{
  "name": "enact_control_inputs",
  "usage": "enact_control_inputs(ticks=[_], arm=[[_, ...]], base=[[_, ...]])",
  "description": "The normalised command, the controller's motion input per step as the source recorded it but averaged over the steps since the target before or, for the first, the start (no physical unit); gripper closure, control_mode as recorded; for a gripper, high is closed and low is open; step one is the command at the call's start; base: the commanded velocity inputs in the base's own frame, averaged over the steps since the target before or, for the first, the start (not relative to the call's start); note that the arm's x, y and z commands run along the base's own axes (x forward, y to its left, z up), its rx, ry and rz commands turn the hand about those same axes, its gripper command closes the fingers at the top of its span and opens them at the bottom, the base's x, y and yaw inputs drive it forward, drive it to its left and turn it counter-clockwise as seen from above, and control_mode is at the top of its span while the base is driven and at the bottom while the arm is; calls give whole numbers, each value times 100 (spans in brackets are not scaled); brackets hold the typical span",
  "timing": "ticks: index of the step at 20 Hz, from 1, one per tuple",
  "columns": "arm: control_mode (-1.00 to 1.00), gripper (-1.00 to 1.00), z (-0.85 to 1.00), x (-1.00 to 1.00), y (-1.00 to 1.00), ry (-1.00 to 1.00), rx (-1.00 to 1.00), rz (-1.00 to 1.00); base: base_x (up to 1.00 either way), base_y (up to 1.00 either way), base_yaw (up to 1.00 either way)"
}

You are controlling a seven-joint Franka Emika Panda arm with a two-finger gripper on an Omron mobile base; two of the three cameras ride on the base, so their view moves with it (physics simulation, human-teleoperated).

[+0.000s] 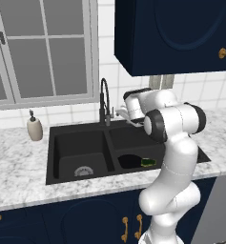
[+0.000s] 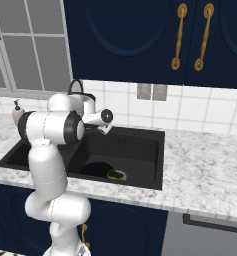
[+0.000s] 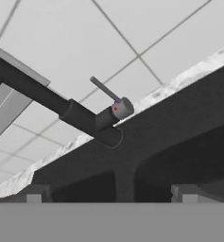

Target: Pick the pan and sponge and place them into the sink. Then turn on the water.

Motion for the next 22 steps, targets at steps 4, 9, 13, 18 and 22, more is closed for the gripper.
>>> enact_control_inputs(ticks=[4, 9, 13, 18, 22], arm=[[-100, -100, 0, 31, 18, 0, 0, 0], [-100, -100, -6, 44, 4, 0, 1, 0], [-100, -100, -17, 47, 0, 0, 1, 0], [-100, -100, -16, 39, 0, 0, 2, 0], [-100, -100, -10, 26, 0, 0, 3, 0]], base=[[0, 0, 0], [0, 0, 0], [0, 0, 0], [0, 0, 0], [0, 0, 0]])
